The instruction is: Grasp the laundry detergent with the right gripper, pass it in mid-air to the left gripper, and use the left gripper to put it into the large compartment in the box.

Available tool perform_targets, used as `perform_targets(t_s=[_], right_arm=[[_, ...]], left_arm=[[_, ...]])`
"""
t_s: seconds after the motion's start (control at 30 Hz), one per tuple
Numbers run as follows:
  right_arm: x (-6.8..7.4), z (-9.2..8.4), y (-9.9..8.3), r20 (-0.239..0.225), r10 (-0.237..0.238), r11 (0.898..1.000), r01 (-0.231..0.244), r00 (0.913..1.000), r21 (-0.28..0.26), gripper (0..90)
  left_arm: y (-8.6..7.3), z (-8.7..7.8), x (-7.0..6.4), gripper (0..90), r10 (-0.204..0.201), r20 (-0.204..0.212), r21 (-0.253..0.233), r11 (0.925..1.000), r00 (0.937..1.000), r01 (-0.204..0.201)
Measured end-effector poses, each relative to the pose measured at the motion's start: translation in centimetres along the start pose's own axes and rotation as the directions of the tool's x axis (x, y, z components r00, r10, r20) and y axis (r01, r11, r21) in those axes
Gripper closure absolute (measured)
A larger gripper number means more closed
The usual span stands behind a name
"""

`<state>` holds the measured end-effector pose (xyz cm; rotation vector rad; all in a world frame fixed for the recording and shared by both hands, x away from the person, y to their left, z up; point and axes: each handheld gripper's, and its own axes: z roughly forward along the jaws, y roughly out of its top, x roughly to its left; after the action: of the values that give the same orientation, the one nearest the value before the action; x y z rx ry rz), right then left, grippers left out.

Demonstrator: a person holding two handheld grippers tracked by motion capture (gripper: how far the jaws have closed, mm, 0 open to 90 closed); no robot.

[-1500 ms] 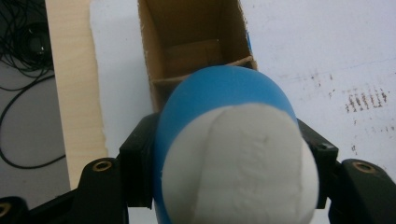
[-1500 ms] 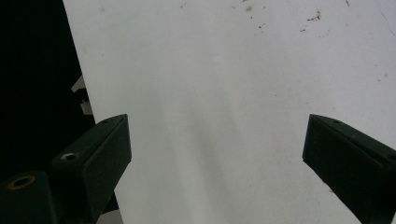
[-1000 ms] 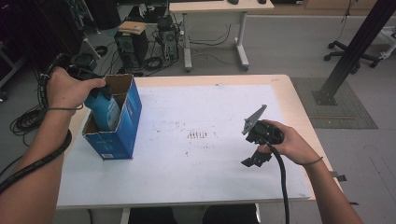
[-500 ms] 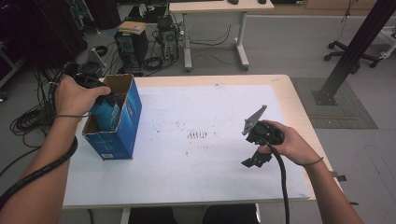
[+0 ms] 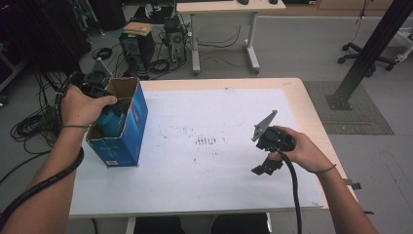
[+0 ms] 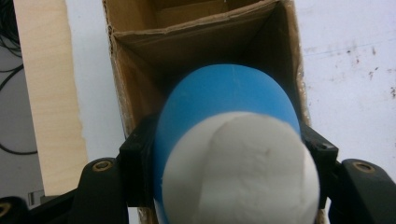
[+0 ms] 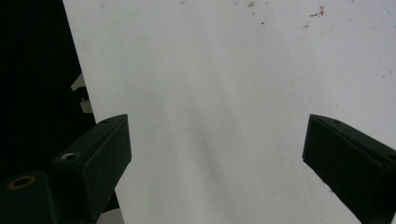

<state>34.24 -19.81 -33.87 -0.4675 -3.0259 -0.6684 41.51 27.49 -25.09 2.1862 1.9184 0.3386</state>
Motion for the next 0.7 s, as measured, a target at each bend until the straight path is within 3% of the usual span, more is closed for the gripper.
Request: perform_targets(t_s=[0.7], right_arm=[[0.1,0.2,0.0,-0.003,0.000,1.000,0.000,1.0000,0.004,7.9]], left_arm=[[-0.5,1.8,-0.3,37.6,-0.007,0.004,0.018,0.9998,1.0000,0.007]])
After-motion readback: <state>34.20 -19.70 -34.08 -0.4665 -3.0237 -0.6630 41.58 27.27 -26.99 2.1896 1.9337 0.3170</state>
